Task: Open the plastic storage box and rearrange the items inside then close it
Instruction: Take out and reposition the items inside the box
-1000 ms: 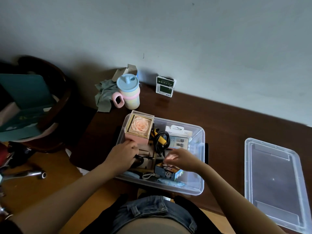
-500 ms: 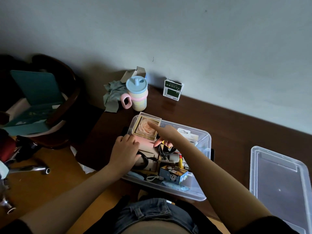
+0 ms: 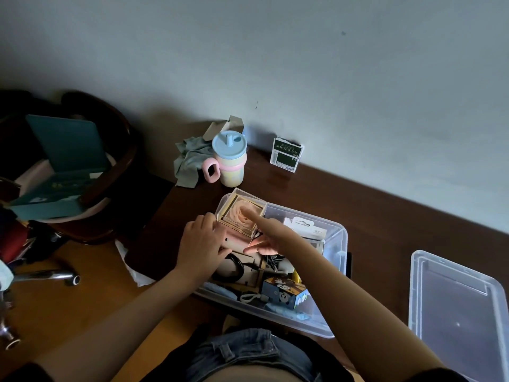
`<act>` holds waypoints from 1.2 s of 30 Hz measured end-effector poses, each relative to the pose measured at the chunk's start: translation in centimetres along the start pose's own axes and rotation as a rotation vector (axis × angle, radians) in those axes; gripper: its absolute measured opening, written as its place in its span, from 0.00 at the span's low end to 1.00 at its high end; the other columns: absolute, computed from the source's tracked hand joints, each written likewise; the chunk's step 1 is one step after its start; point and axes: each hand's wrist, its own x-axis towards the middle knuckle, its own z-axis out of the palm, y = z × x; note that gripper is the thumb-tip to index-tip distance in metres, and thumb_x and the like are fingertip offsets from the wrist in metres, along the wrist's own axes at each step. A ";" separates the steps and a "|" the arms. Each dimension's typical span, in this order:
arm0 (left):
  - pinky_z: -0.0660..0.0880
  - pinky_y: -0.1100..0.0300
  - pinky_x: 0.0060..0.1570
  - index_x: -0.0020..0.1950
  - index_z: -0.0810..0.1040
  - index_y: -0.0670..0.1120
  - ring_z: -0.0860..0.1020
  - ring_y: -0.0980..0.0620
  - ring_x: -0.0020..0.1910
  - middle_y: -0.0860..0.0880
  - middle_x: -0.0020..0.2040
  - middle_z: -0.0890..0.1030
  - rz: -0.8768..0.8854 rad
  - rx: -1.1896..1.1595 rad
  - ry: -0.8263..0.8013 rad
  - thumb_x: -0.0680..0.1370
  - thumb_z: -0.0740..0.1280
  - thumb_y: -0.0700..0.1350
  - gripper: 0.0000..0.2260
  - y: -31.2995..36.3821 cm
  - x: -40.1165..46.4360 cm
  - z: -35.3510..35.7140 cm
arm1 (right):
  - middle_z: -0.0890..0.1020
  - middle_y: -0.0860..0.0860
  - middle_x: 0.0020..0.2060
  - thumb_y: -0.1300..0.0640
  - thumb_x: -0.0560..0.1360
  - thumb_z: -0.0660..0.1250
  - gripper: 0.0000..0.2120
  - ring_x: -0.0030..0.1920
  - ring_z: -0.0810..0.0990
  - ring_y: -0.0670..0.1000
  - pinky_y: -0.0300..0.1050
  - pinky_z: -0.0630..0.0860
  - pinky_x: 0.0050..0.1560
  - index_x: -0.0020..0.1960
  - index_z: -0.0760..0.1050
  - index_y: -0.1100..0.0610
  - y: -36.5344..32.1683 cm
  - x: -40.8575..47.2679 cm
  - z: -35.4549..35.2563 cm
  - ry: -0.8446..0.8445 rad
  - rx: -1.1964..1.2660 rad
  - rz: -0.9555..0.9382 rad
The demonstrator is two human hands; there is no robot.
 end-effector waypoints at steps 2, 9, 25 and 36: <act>0.72 0.53 0.50 0.46 0.78 0.45 0.74 0.47 0.49 0.45 0.49 0.74 0.009 -0.042 0.000 0.69 0.75 0.53 0.14 -0.2 -0.1 0.0 | 0.80 0.58 0.45 0.31 0.68 0.65 0.38 0.27 0.77 0.49 0.37 0.71 0.27 0.60 0.72 0.64 0.3 0.1 0.3 0.018 -0.033 -0.018; 0.69 0.59 0.36 0.37 0.75 0.45 0.74 0.49 0.38 0.47 0.42 0.74 0.188 -0.248 0.056 0.68 0.76 0.47 0.11 -1.1 0.7 -0.7 | 0.71 0.52 0.35 0.29 0.69 0.60 0.29 0.27 0.65 0.46 0.37 0.59 0.25 0.45 0.75 0.56 0.7 -1.2 -1.2 0.045 0.011 -0.126; 0.67 0.53 0.58 0.65 0.68 0.49 0.69 0.49 0.61 0.49 0.61 0.69 0.428 0.080 -0.440 0.71 0.68 0.63 0.29 0.9 5.6 0.8 | 0.73 0.50 0.32 0.28 0.67 0.62 0.28 0.25 0.69 0.45 0.36 0.64 0.24 0.49 0.76 0.52 5.7 -3.7 -8.1 0.114 0.290 -0.263; 0.66 0.58 0.51 0.67 0.65 0.48 0.71 0.49 0.57 0.49 0.61 0.71 0.396 -0.104 -0.669 0.71 0.71 0.52 0.27 1.5 4.9 0.0 | 0.75 0.54 0.38 0.26 0.61 0.63 0.33 0.27 0.70 0.45 0.36 0.65 0.26 0.53 0.78 0.50 5.4 -3.2 -7.6 0.074 0.348 -0.278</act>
